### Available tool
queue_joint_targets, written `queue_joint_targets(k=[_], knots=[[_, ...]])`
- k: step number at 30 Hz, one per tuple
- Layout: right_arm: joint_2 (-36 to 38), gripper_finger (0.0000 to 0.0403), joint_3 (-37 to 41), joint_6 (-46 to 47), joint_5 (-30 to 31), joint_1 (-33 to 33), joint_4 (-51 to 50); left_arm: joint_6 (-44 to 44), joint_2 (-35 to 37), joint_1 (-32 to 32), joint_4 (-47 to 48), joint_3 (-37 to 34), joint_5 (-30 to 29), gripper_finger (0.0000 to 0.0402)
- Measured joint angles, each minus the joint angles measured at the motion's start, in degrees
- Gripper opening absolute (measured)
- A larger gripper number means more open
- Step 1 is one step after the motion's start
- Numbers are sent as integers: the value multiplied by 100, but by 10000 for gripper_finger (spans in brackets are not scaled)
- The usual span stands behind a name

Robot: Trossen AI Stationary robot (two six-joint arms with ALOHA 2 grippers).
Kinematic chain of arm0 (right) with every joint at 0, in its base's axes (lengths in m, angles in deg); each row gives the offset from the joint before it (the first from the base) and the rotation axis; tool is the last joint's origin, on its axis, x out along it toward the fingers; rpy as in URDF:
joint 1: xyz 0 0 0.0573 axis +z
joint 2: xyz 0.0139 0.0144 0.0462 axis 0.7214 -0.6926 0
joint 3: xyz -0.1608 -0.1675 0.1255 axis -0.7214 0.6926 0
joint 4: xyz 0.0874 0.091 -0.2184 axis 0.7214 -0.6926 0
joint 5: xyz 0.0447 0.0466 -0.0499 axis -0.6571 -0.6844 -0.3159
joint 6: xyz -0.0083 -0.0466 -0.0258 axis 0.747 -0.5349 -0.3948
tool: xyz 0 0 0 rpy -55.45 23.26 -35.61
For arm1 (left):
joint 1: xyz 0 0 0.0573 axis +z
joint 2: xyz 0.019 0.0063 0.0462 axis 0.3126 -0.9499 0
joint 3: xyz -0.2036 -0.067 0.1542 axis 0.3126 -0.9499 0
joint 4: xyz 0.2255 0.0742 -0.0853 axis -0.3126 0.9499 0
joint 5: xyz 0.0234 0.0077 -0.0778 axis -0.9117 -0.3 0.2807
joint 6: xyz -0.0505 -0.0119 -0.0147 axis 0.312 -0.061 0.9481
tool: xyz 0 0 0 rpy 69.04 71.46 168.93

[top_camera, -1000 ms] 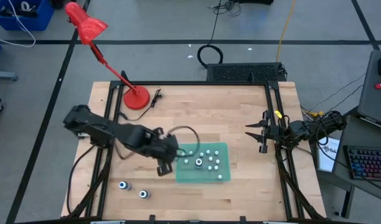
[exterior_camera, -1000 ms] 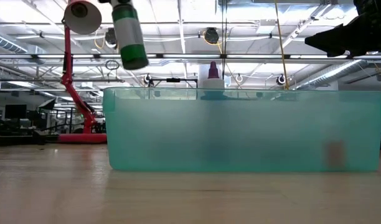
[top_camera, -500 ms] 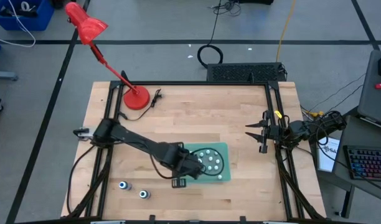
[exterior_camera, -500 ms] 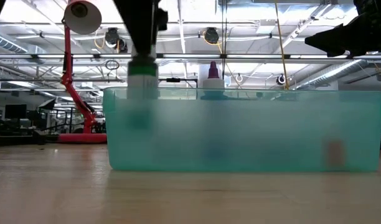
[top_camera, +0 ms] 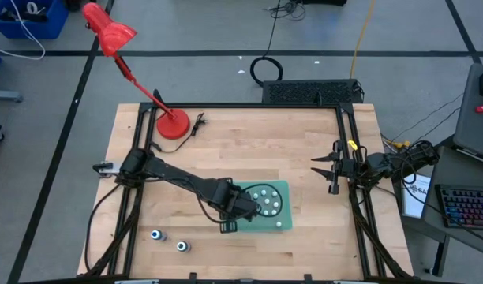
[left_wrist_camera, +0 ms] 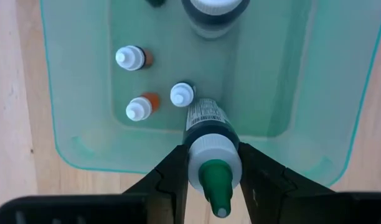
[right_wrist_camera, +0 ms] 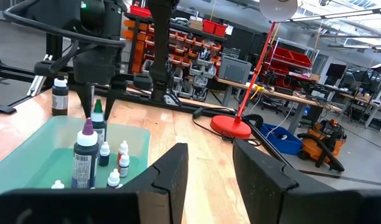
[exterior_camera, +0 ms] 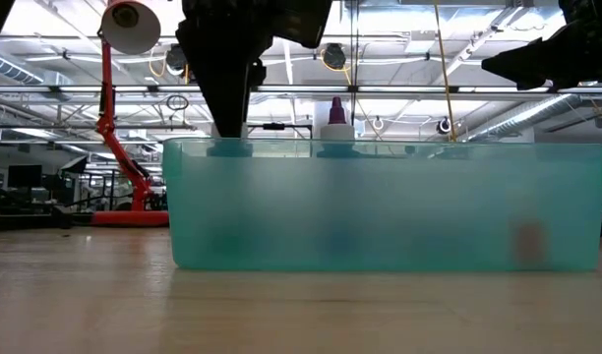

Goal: Pick & Place food coloring
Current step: Put the large green food coloring bottle into the green bin, then put the large blue food coloring bottle into the green bin

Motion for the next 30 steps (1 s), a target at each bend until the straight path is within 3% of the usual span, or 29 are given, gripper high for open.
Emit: queue_joint_targets(k=[7,13,16,22,30], knots=[[0,116,0,-1,1,0,0,65,12,9,27,38,38,129],[0,116,0,0,1,1,1,126,105,-5,446,491,181,272],[-2,116,0,0,1,1,-1,402,250,7,1050,801,156,321],[-2,116,0,0,0,0,1,1902,588,-224,1839,989,56,366],[-2,116,0,0,0,0,1,4381,667,-1295,2064,408,326,359]])
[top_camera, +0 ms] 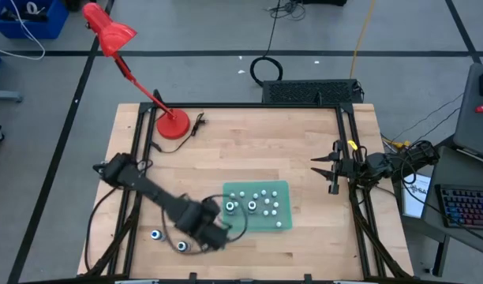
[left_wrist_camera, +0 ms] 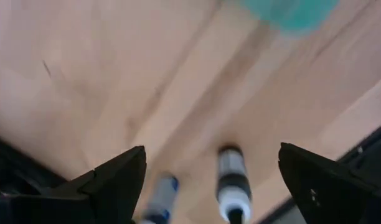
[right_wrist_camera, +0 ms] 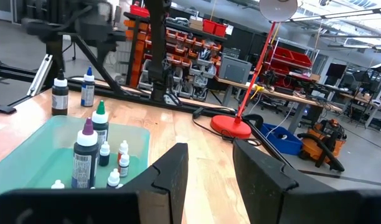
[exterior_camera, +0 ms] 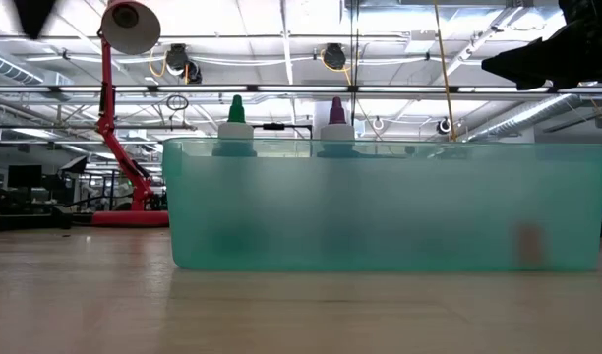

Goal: Pick & Place food coloring
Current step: Put the large blue food coloring bottle into the green bin

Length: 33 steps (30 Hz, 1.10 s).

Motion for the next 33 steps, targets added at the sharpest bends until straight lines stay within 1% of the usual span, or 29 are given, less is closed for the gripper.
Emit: queue_joint_targets(k=[2,7,15,20,25,31,33], knots=[[0,116,0,0,1,1,0,513,2,-234,-150,-167,116,352],[0,116,0,0,0,0,-1,1455,2,-684,-316,-381,138,334],[0,116,0,0,0,0,0,2281,2,-1153,-1662,-727,94,316],[0,116,0,0,1,0,-1,2879,2,-1318,-1730,-1041,161,310],[0,116,0,0,0,1,0,2944,2,-1357,-1726,-1284,349,311],[0,116,0,0,1,1,-2,2784,2,-1294,-1728,-1303,349,303],[0,116,0,0,0,0,0,2761,2,-1295,-1702,-1302,447,299]])
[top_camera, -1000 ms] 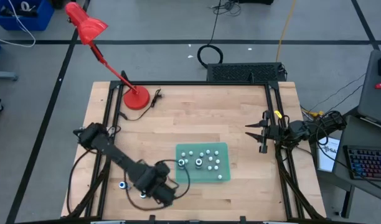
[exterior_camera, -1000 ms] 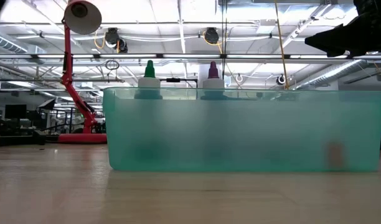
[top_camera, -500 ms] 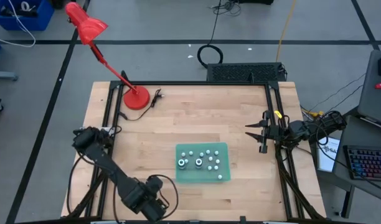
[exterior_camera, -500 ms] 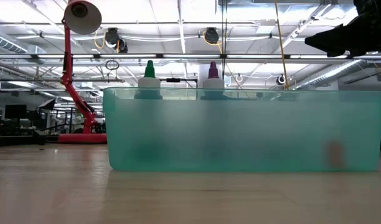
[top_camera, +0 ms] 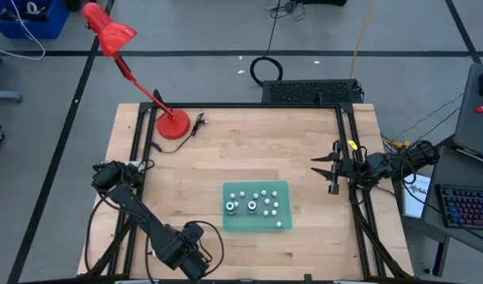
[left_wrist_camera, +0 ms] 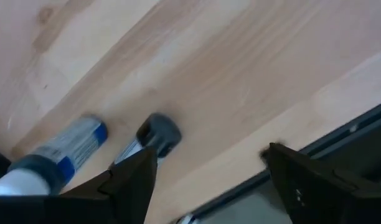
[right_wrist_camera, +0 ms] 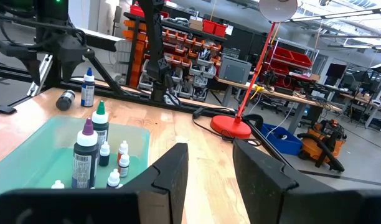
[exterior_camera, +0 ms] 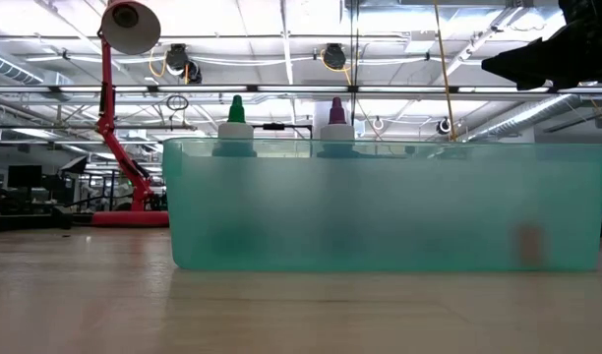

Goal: Pick & Place food coloring
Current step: Put the large blue food coloring bottle into the green bin

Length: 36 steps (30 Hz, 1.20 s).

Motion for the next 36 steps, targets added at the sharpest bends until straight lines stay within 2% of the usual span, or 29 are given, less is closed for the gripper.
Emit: queue_joint_targets(k=[6,11,16,26,36], knots=[[0,116,0,0,2,0,0,157,21,-27,949,2,812,281],[2,116,0,0,1,-1,-2,327,240,-33,1712,28,345,263],[2,116,0,-2,2,0,-2,477,503,-105,1772,28,88,259],[2,116,0,0,0,0,-2,1123,625,-553,1768,14,-60,260],[2,116,0,0,1,1,-1,1611,902,-798,1751,-649,0,260]])
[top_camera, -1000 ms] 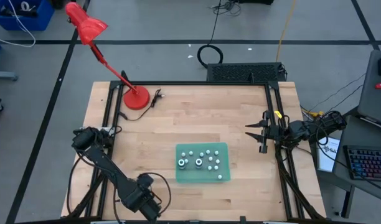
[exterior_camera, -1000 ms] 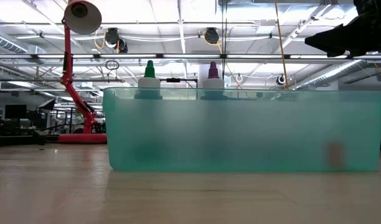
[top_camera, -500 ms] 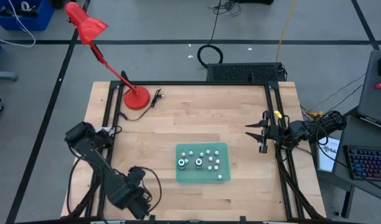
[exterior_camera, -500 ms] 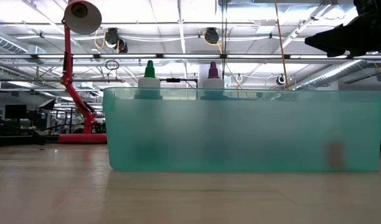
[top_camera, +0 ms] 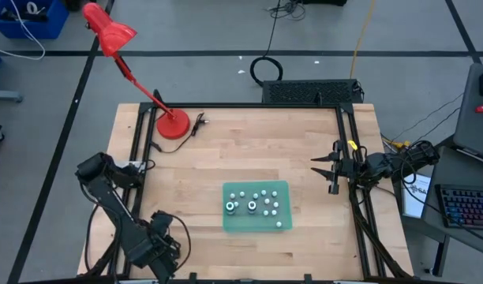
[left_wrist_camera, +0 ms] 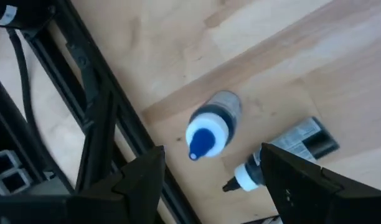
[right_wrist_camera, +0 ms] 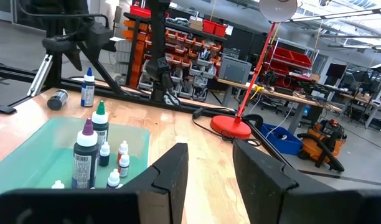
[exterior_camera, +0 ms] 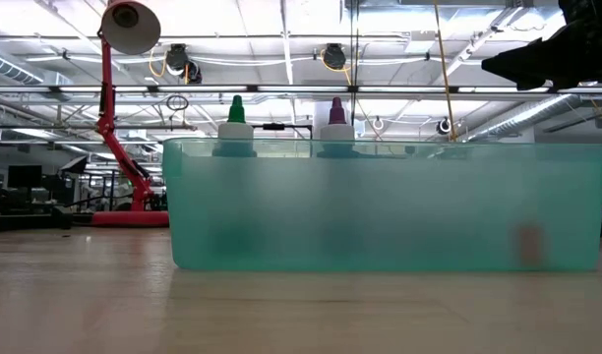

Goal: Pick & Place food coloring
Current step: Put the large blue food coloring bottle into the green bin

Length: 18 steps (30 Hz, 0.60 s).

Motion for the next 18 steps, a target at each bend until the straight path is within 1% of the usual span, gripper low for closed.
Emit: queue_joint_targets(k=[2,6,8,11,18], knots=[[0,116,0,0,0,0,1,85,159,11,-151,-142,-30,260],[0,116,0,0,0,0,-1,228,469,-7,-792,-605,-84,260],[0,116,0,0,0,-1,1,253,587,-17,-1089,-900,23,260],[0,116,0,0,-2,0,1,260,665,-48,-1250,-1285,265,260],[0,116,0,0,-1,-1,0,220,665,-39,-1368,-1443,242,260]])
